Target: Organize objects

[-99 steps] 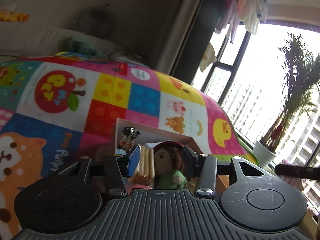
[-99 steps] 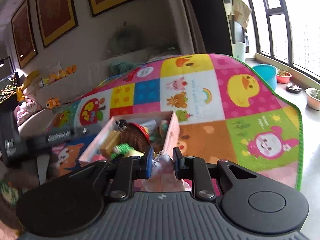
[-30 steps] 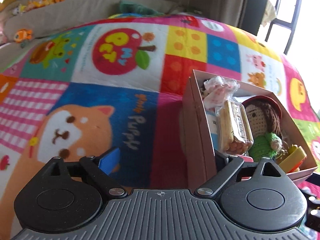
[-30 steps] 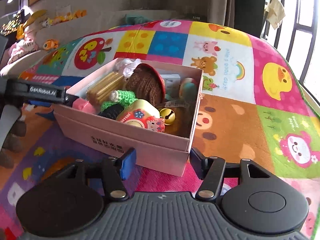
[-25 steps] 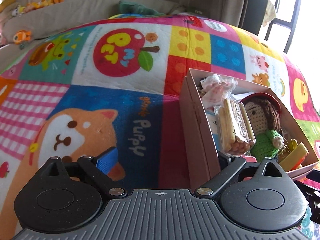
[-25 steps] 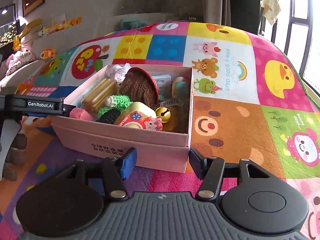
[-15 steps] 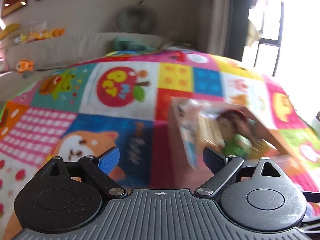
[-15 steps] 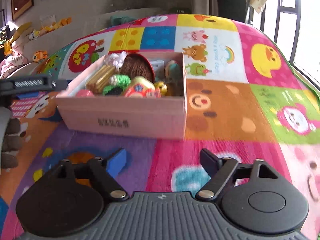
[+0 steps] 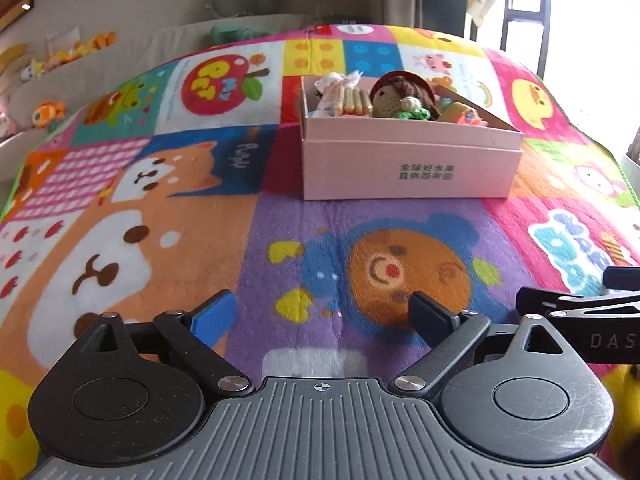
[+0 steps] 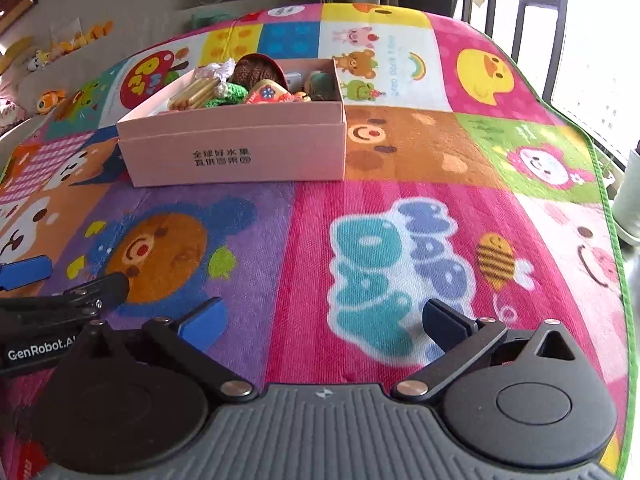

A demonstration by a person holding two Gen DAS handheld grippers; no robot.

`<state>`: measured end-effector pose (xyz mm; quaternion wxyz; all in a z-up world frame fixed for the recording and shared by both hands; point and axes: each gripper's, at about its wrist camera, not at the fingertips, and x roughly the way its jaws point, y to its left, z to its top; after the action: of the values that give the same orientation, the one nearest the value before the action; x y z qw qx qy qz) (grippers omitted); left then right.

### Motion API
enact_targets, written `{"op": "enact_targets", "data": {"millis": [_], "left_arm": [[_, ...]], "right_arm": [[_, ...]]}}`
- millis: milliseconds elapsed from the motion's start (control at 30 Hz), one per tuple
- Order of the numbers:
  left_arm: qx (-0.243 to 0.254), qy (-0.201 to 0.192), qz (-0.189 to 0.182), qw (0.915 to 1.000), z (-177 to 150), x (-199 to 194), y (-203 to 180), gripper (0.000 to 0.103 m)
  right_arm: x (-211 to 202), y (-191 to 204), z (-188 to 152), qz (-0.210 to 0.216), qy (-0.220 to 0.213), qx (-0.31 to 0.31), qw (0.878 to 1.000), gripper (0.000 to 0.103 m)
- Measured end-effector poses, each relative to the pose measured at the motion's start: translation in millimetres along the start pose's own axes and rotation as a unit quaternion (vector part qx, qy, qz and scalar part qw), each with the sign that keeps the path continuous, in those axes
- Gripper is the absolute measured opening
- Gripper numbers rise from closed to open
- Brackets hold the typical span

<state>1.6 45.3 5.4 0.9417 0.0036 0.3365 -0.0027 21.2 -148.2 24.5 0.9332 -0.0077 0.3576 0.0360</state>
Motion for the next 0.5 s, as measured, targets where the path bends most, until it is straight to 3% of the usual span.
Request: {"op": "enact_targets", "data": {"millis": [500], "left_arm": [[-0.006, 0.005, 0.019, 0.9998, 10.6, 13.8, -3.0, 0.102]], "right_arm": [[14.2, -7.1, 8.2, 0.009, -0.018, -0.001, 1.0, 0.103]]}}
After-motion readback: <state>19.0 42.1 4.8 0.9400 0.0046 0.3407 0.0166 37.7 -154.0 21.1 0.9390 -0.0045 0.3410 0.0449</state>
